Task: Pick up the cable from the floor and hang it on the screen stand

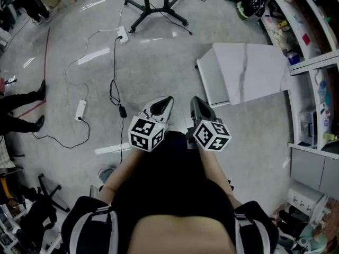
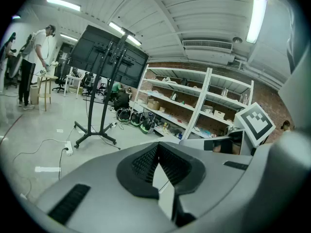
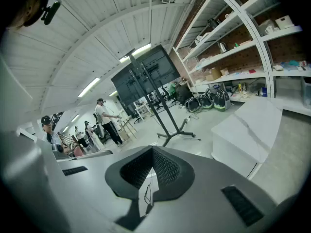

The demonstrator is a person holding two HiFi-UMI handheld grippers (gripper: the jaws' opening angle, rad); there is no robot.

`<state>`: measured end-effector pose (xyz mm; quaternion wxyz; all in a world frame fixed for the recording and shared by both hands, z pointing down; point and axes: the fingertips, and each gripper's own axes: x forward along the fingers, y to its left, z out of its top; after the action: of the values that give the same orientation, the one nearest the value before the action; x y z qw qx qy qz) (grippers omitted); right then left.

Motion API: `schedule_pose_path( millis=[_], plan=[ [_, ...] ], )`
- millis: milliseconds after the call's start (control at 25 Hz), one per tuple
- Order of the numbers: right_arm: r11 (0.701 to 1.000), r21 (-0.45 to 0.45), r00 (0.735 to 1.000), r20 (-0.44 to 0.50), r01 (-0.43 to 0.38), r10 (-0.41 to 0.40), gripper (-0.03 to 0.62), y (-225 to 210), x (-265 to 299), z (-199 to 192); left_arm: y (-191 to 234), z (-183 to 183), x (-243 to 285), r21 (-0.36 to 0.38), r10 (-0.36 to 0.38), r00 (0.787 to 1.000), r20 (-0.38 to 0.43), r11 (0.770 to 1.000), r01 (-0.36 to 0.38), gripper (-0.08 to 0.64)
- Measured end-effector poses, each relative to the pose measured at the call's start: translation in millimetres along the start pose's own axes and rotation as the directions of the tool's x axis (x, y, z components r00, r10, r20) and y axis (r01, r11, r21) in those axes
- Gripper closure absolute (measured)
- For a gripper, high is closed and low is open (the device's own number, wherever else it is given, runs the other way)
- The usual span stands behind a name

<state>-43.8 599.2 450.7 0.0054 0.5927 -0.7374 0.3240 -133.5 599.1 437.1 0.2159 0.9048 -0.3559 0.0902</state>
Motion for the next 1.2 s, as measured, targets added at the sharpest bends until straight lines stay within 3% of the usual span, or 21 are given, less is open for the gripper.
schedule_pose_path(
  millis=[200,400,880,1200],
  plan=[
    [1.000,-0.027,1.000,-0.016,-0.004,0.004,0.569,-4.8,-3.2,-0.3,-12.8,3.3,5.9,0.002,-0.019,1.000,0.015,1.000,0.019,0.552],
    [0.999,-0.037,0.999,0.034,-0.008,0.009,0.569,-8.1,2.4,14.2,-12.7,4.7,20.1,-0.008,-0.037,0.999,0.000,0.999,0.037,0.552],
    [0.999,0.045,0.991,0.132,0.030,-0.036,0.568,-39.0,81.5,78.1,47.8,66.8,105.2,-0.003,-0.069,0.998,0.009,0.998,0.069,0.552],
    [0.990,-0.110,0.993,0.091,0.086,-0.076,0.569,-39.5,144.1,106.8,91.7,116.2,162.1,0.016,-0.104,0.994,0.017,0.994,0.104,0.552]
  ],
)
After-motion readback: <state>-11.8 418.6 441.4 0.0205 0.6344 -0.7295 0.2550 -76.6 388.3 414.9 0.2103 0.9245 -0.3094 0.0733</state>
